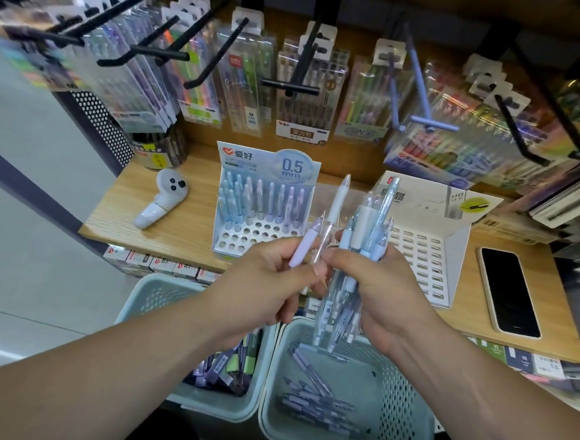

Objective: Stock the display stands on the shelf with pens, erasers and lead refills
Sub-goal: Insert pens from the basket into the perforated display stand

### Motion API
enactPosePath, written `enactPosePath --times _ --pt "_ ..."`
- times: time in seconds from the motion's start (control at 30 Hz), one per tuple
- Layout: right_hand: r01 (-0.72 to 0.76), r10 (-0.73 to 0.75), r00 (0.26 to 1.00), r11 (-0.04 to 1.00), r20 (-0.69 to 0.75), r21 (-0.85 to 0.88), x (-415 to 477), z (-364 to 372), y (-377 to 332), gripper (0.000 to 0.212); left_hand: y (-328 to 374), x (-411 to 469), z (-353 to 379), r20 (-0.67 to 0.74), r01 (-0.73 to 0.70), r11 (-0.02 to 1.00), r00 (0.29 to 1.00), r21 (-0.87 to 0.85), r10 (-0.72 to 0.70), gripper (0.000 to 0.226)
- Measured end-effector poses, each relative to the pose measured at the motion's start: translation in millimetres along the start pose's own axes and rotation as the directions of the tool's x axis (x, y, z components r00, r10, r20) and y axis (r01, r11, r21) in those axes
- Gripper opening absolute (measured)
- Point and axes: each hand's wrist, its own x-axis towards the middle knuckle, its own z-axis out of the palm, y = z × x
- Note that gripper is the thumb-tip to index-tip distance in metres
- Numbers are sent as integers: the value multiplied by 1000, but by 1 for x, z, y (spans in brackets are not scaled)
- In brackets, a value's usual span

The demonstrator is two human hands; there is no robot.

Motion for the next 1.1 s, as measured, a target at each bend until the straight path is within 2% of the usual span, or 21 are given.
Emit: enactPosePath --times 0.07,0.2,0.27,0.4,0.47,0.57,0.63,0.7,0.87,1.1 --pt "-7 8 1000 1000 -25 6 1 -1 1 17 -1 0 -1 -25 18 1000 1000 -23 -19 14" --pt "-8 6 996 1000 -89 -16 5 -1 5 17 -5 6 -6 -183 46 988 980 -148 -73 11" --pt "-22 20 992 1000 -122 -8 8 -3 6 17 -5 9 -8 -255 37 979 963 -200 -88 4" --pt "-63 64 983 998 -174 12 12 -8 6 24 -8 15 -21 -403 -13 963 910 -269 -100 5" --pt "-68 69 981 998 -181 9 13 -11 6 28 -9 18 -32 -474 -48 986 880 -162 -35 6" --pt "-62 61 981 998 -183 -1 15 -14 5 29 -8 23 -51 -532 -86 984 832 156 157 7" --pt "-59 53 982 998 -179 -25 15 -16 5 30 -5 25 -62 -526 -85 916 796 391 299 6" --pt "-58 49 982 997 -184 -44 15 -18 5 31 -3 29 -71 -511 -68 833 761 549 400 7" --pt "-66 52 984 995 -170 -74 13 -27 5 32 -1 48 -81 -468 -56 709 714 703 520 7" --pt "-75 61 984 994 -166 -76 11 -37 -2 35 -1 71 -80 -413 6 625 756 781 508 15"
